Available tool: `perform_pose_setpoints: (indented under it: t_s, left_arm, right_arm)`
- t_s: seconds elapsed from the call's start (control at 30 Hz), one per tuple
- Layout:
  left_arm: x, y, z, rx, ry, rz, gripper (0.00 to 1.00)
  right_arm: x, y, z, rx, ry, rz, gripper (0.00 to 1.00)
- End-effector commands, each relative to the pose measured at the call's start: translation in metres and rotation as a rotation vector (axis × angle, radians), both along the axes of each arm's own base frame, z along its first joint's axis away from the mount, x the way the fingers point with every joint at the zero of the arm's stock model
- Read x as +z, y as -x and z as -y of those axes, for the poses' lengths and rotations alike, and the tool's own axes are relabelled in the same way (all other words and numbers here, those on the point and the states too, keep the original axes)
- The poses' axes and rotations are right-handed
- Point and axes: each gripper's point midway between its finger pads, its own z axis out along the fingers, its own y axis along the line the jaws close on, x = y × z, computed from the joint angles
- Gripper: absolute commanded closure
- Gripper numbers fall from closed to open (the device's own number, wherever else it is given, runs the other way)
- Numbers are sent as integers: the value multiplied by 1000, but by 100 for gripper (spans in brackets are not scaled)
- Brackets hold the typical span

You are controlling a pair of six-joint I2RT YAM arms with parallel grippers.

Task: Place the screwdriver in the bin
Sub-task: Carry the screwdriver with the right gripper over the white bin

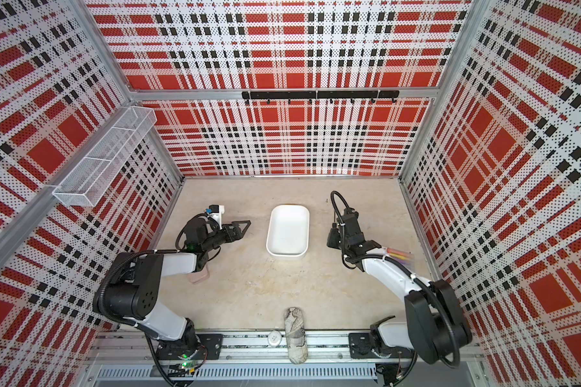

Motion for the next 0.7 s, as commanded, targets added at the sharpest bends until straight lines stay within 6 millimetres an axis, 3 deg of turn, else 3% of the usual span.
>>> perform_pose_setpoints:
  t_s: [0.0, 0.1, 0.2, 0.43, 0.67]
  left_arm:
    - [4, -3, 3, -9, -14, 18, 2]
    - [5, -4, 3, -10, -14, 16, 2]
    - [5, -5, 3, -8, -15, 18, 2]
    - [6, -5, 2, -8, -26, 18, 2]
    - [4, -6, -2, 9, -69, 13, 2]
  right_arm:
    - [51, -8, -24, -98, -57, 115, 100]
    - [69, -10, -61, -76, 4, 141, 100]
    - [68, -15, -84, -101, 76, 90, 100]
    - [22, -30, -139, -58, 155, -28, 100]
    - [-18, -32, -154, -36, 222, -116, 100]
